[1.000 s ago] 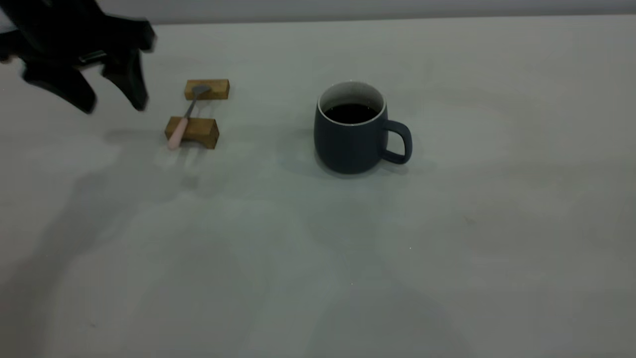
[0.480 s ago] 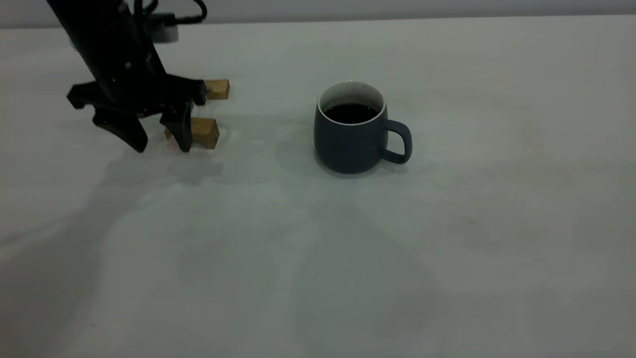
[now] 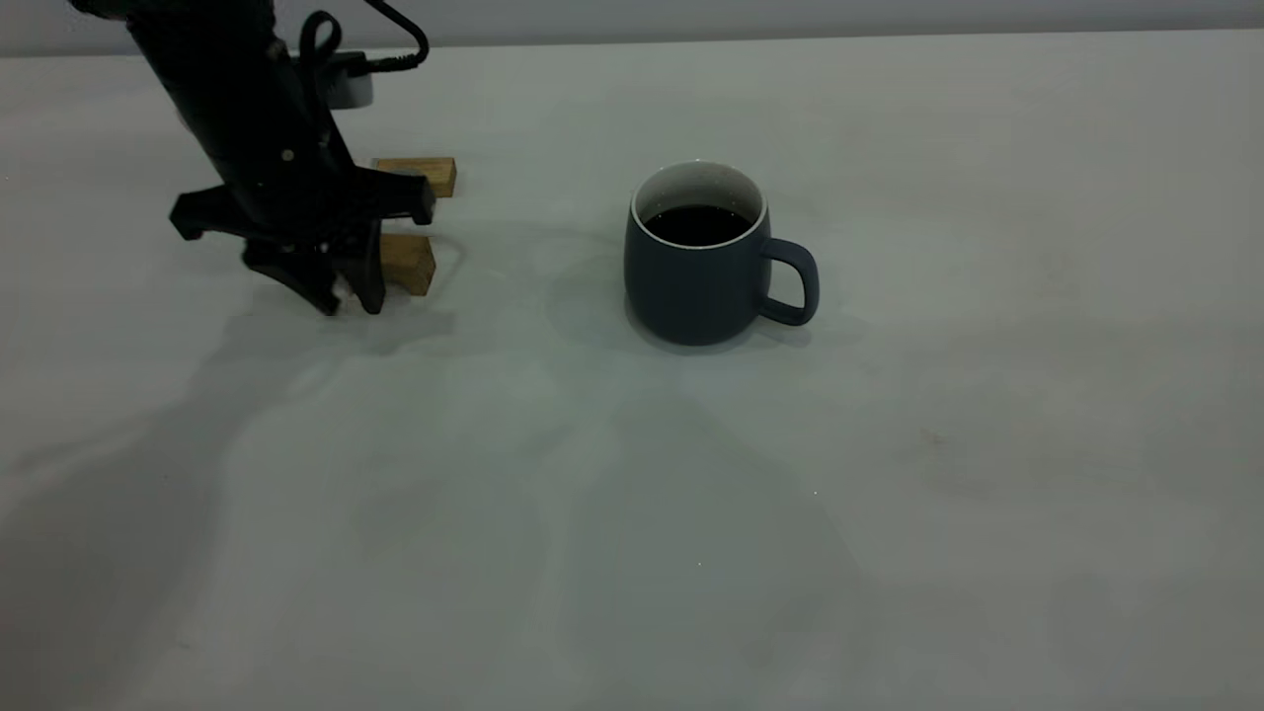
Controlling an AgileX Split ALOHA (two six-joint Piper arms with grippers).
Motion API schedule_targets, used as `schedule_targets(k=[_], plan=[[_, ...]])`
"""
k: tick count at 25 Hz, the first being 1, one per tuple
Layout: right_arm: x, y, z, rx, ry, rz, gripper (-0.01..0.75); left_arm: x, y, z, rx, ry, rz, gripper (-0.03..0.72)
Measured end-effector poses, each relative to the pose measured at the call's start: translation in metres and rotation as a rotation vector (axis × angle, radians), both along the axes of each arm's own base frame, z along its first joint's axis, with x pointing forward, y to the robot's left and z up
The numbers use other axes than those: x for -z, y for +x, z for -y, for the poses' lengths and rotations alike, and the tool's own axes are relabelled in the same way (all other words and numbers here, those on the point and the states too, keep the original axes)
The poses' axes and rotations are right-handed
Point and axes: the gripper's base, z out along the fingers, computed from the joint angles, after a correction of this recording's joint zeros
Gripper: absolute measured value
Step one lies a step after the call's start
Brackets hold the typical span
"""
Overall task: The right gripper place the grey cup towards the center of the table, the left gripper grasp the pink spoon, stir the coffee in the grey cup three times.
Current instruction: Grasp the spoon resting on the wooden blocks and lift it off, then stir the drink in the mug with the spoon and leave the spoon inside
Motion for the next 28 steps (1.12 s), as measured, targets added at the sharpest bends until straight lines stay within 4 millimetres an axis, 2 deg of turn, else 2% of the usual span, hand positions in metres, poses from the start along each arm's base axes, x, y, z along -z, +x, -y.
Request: schedule_targets(k=[3,6,10,16,20,24,28], plan=[[0.0,0.0,0.0,0.0,0.0,0.0,0.241,-0.001,0.001,0.003,-0.032,-0.025,-0.031,0.156],[0.0,0.0,0.0,0.0,0.0,0.0,0.241,-0.011,0.006,0.006,-0.031,-0.033,-0.075,0.156],[0.0,0.0,0.0,0.0,0.0,0.0,0.241,-0.047,0.017,0.012,-0.096,-0.065,-0.155,0.156],[0.0,0.0,0.0,0.0,0.0,0.0,0.241,-0.115,0.022,0.034,-0.442,-0.231,-0.382,0.156],[0.0,0.0,0.0,0.0,0.0,0.0,0.241,-0.146,0.031,0.058,-0.758,-0.48,-0.548,0.156],[0.0,0.0,0.0,0.0,0.0,0.0,0.241,-0.166,0.034,0.079,-0.962,-0.72,-0.76,0.156],[0.0,0.0,0.0,0.0,0.0,0.0,0.241,-0.166,0.033,0.099,-1.011,-0.805,-0.892,0.156]])
